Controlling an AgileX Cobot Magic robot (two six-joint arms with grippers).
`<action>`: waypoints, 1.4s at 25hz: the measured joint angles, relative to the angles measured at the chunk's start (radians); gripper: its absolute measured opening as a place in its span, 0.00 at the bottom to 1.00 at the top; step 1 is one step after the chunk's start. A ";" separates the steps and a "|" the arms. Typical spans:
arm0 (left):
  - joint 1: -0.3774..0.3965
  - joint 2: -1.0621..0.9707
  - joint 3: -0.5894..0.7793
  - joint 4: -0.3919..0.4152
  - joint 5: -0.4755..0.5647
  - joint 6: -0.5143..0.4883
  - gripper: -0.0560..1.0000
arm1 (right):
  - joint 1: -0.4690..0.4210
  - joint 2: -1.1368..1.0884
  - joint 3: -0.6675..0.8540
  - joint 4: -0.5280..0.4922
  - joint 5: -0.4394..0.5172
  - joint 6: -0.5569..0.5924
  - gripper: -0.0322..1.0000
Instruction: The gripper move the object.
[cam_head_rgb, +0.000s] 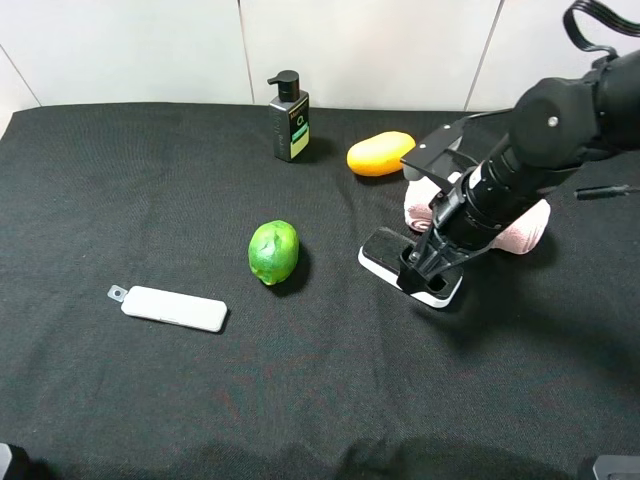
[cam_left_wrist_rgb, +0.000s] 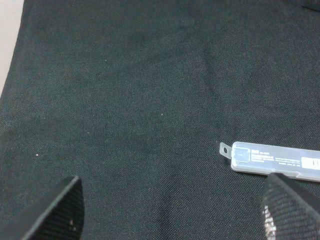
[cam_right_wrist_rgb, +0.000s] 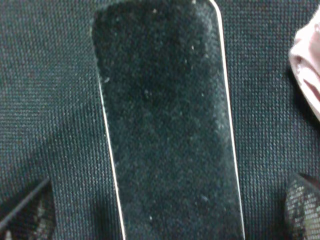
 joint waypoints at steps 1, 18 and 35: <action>0.000 0.000 0.000 0.000 0.000 0.000 0.78 | 0.002 0.012 -0.008 0.002 0.004 -0.004 0.70; 0.000 0.000 0.000 0.000 0.000 0.000 0.78 | 0.023 0.108 -0.036 0.034 -0.023 -0.013 0.70; 0.000 0.000 0.000 0.000 0.000 0.000 0.78 | 0.023 0.143 -0.037 0.038 -0.048 -0.013 0.70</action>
